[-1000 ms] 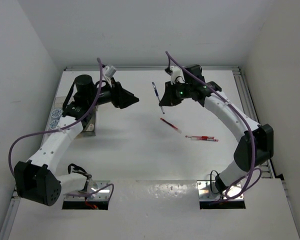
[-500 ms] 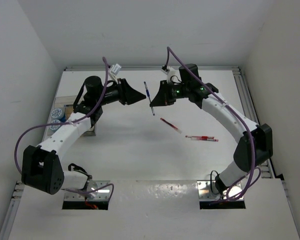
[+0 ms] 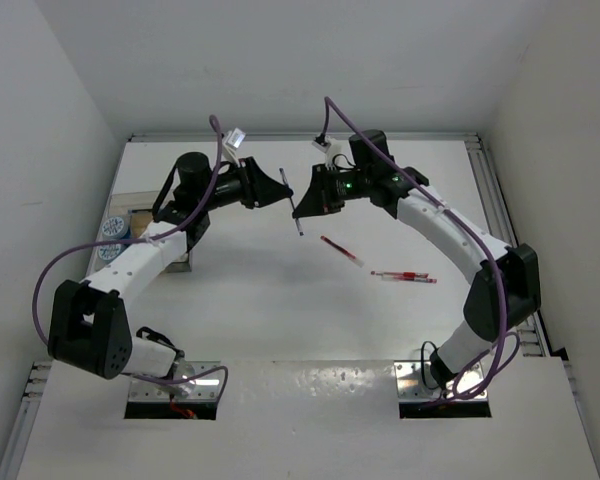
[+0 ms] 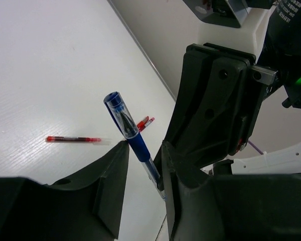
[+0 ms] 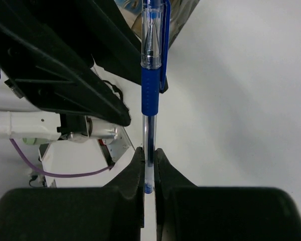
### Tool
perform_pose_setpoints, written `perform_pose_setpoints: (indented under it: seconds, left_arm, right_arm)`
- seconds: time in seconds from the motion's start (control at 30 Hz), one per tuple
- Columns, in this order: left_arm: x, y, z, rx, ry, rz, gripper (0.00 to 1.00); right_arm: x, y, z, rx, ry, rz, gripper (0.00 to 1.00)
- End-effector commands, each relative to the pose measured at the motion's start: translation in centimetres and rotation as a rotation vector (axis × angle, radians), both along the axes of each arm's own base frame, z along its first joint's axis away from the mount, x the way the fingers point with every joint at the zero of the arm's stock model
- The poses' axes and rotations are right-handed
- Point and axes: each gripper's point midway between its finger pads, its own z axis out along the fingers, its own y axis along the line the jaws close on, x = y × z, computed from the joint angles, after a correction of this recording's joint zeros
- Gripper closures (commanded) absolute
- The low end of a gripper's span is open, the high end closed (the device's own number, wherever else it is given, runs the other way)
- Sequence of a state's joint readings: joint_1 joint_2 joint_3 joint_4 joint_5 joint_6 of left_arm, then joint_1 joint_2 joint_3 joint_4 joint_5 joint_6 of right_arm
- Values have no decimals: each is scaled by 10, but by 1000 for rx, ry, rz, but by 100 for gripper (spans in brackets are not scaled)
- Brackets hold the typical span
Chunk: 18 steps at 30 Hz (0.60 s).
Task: Sort the stationery into containers
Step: Place the pen in the storage box.
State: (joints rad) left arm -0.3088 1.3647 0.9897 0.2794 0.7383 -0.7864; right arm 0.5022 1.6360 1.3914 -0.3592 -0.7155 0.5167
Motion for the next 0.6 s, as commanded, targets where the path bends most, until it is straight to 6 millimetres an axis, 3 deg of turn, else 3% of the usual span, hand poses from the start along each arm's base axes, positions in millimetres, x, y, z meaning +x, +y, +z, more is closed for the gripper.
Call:
perform_pose_setpoints:
  seconds: [0.0,0.1,0.13,0.2,0.23,0.27,0.33,0.37,0.4,0.43,0.47,0.5,0.53,0.57]
  left_arm:
    - [1,-5,10,-10,-59,-10,62]
    - [2,-5,10,-3,-67,-11,72]
    - [4,-4,11,1,-69,-8,80]
    - [9,4,16,16,-97,5,89]
    - [11,9,19,26,-111,10,91]
    - [20,23,22,60,-137,39,94]
    - [31,41,27,134,-202,60,96]
    - [30,52,12,210,-135,61,96]
    - [47,75,32,322,-287,98,97]
    - [50,90,16,405,-235,108,97]
    - [55,104,15,461,-253,118,98]
    - [69,129,33,582,-392,142,98]
    - [72,149,12,682,-330,141,98]
    - [87,181,17,827,-425,161,99]
  right_arm:
    - [3,10,26,54,-68,29,100]
    - [3,11,27,55,-71,33,100]
    - [2,11,27,55,-71,35,100]
    - [1,10,25,44,-64,32,83]
    - [2,8,24,35,-73,29,61]
    - [2,4,23,22,-74,18,50]
    - [7,-5,20,5,-82,-8,39]
    - [9,-11,17,-3,-79,-21,35]
    - [10,-16,14,-7,-72,-27,35]
    - [14,-27,9,-12,-64,-51,35]
    - [17,-32,7,-18,-64,-63,35]
    - [18,-39,3,-29,-58,-71,35]
    - [23,-49,-5,-50,-61,-84,35]
    - [25,-58,-12,-78,-63,-91,35]
